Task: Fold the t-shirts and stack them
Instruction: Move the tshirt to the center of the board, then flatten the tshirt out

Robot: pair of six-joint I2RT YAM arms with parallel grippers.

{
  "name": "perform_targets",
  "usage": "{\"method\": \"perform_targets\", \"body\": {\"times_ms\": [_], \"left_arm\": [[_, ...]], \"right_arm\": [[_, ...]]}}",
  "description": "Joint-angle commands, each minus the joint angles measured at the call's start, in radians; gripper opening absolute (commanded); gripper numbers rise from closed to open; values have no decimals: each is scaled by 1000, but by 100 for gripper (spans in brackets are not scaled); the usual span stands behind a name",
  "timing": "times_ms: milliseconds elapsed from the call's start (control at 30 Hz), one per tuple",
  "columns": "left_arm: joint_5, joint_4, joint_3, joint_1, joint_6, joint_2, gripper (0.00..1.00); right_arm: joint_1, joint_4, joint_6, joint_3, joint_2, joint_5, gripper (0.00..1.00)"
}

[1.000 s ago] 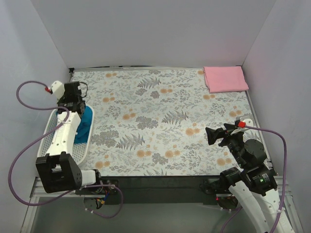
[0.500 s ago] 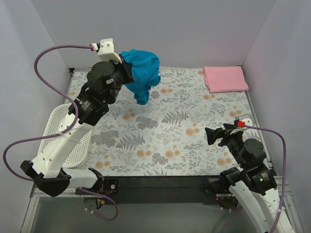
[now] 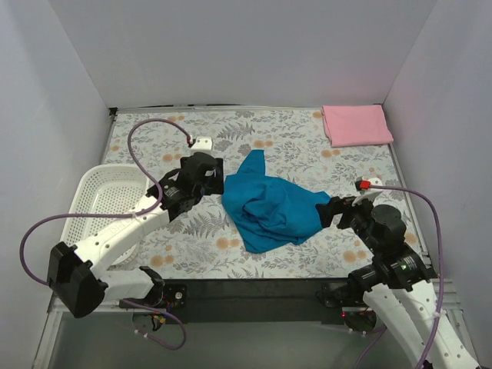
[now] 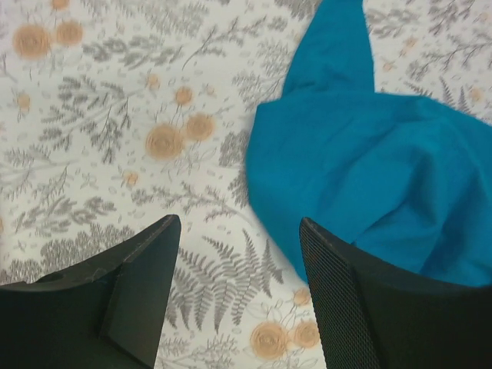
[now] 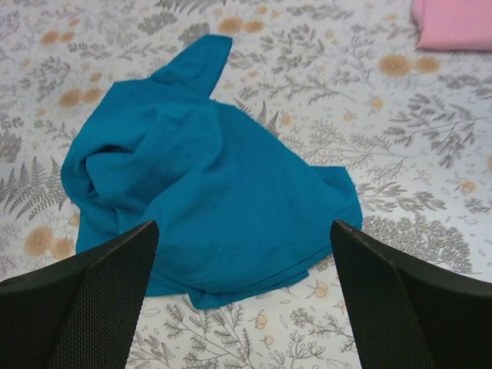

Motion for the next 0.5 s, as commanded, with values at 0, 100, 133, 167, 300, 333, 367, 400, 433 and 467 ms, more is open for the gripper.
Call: {"method": "perform_targets", "body": {"times_ms": [0,100,133,167,300,333,367,400,433,467], "left_arm": [[0,-28,-67,3,-92,-144,63],[121,-62,-149,3,-187,-169,63],[168,-58,-176,3,-216,-175,63],[269,-47,-226,3,-288,-186,63],[451,16,-343,-8,-448,-186,63],[456,45,-356,-35,-473,-177,63],[488,56,-373,-55,-503,-166,63],[482,60,-371,-75,-510,-145,62],[471,56,-364,-95,-514,-97,62],[469,53,-357,-124,-525,-68,61]], "right_arm": [[4,12,52,21,117,-64,98],[2,3,88,26,254,-47,94],[4,1,105,27,287,-45,93],[2,0,111,32,349,-53,89],[2,15,126,35,476,-134,80],[2,21,132,30,499,-143,79],[2,24,135,27,534,-159,79],[2,29,137,18,550,-166,77],[4,36,143,15,564,-176,77],[2,39,142,10,581,-192,77]]}}
